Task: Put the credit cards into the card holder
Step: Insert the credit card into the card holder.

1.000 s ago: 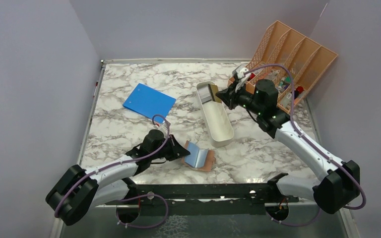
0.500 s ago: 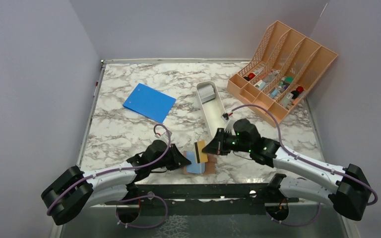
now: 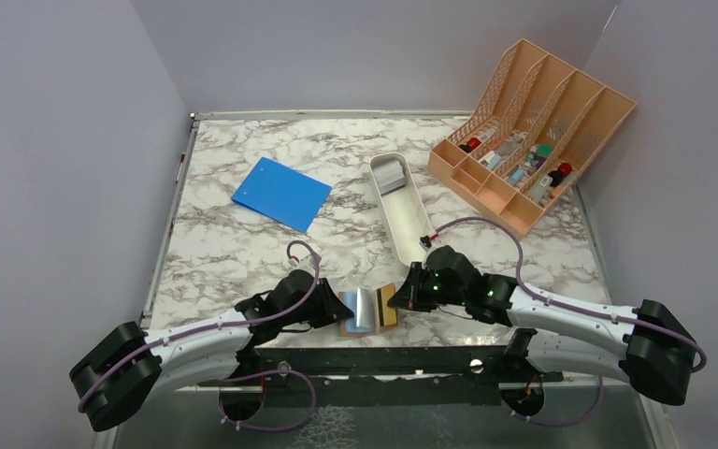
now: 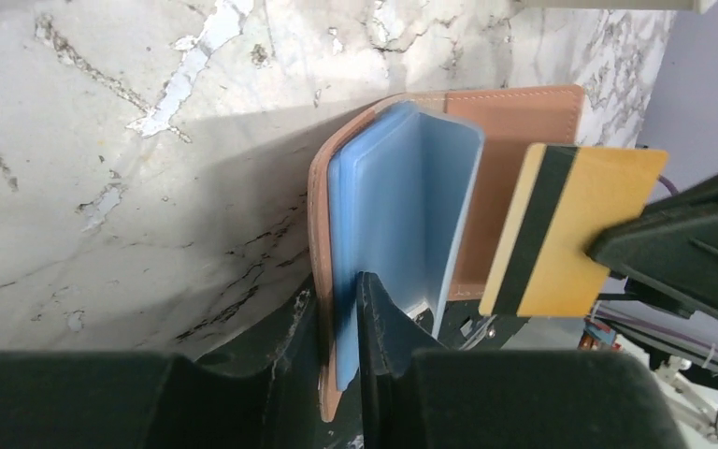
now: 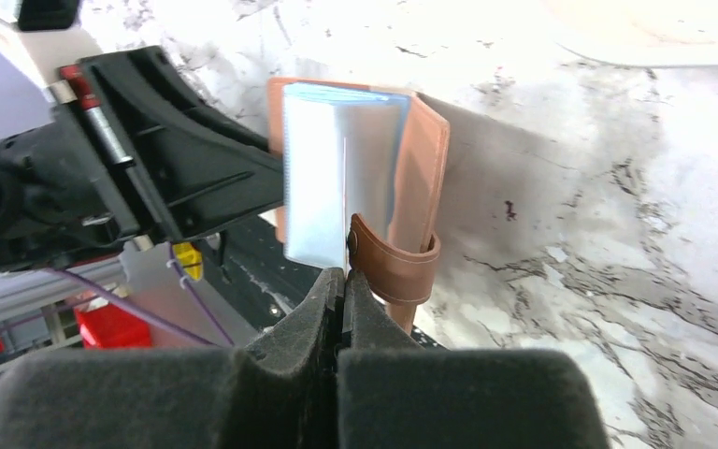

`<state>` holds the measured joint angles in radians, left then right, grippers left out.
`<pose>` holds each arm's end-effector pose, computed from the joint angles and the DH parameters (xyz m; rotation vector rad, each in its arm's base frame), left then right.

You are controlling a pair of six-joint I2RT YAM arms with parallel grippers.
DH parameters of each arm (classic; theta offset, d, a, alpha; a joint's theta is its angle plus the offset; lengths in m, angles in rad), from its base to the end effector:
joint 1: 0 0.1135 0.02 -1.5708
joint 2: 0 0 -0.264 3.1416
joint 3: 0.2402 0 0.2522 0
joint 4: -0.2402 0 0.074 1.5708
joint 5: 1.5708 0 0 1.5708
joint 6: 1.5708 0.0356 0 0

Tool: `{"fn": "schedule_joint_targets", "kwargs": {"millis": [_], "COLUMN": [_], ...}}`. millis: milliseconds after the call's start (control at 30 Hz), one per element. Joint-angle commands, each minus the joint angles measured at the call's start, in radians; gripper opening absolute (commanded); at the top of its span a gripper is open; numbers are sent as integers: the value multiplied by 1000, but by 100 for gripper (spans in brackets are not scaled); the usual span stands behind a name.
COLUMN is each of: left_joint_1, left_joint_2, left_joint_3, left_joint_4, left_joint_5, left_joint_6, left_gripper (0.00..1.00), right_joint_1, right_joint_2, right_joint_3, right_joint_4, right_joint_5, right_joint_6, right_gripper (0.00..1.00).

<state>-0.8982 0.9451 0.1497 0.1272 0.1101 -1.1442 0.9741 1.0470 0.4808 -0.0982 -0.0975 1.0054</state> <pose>0.1001 -0.1319 0.1268 -0.2435 2.5209 -1.1192 0.1168 0.1782 0.1939 -0.0203 2.5062 1.0871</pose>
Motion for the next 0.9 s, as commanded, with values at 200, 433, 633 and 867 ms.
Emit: {"fn": "schedule_joint_targets", "kwargs": {"millis": [200, 433, 633, 867], "left_joint_1": [-5, -5, -57, -98], "left_joint_2": [-163, -80, 51, 108], "left_joint_3": [51, 225, 324, 351], "left_joint_4": [-72, -224, -282, -314], "left_joint_5": [-10, -48, -76, -104], "left_joint_6": [64, 160, 170, 162], "left_gripper": [1, 0, 0, 0], "right_joint_1": [5, 19, 24, 30], "right_joint_2": [-108, -133, -42, -35], "right_joint_3": [-1, 17, 75, 83], "right_joint_4": [-86, 65, 82, 85], "right_joint_5": [41, -5, 1, 11], "right_joint_6": [16, 56, 53, 53], "right_gripper": [1, 1, 1, 1]}}
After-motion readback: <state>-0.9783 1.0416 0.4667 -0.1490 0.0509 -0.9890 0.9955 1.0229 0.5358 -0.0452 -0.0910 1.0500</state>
